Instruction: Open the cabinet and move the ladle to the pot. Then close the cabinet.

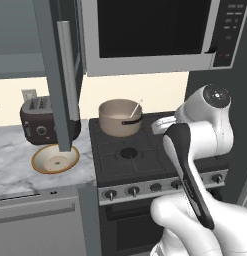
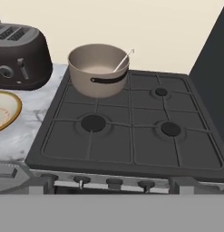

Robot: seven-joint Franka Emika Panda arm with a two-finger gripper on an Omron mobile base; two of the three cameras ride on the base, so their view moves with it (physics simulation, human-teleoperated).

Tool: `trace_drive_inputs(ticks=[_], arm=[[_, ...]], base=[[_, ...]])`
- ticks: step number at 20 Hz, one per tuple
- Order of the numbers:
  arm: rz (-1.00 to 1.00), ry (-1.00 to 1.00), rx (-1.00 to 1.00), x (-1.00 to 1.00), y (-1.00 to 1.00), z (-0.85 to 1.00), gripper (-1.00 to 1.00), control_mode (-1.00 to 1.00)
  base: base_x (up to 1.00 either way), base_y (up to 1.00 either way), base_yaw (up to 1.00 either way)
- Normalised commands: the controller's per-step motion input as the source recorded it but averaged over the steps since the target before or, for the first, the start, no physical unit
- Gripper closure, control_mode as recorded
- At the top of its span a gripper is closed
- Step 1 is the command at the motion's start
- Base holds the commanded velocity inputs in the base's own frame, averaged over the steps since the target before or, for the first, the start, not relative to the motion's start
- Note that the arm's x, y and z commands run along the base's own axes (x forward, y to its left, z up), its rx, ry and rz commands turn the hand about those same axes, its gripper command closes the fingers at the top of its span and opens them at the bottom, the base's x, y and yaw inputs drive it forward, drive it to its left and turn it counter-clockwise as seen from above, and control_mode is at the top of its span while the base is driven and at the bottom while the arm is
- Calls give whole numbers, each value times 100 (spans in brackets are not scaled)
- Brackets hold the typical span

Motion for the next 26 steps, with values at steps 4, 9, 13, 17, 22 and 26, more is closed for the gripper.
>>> trace_drive_inputs(ticks=[4, 9, 13, 17, 22, 26], arm=[[0, 0, 0, -9, -6, 0, -100, -100], [0, 0, 0, -5, -8, 0, -100, -100], [0, 0, 0, 0, -6, 0, -100, -100], [0, 0, 0, -22, -8, -1, -100, -100], [0, 0, 0, 0, 0, 0, -100, 100], [0, 0, 0, 0, 0, 0, -100, 100]], base=[[0, 0, 0], [0, 0, 0], [0, 0, 0], [0, 0, 0], [-65, 0, 0], [-89, 0, 0]])
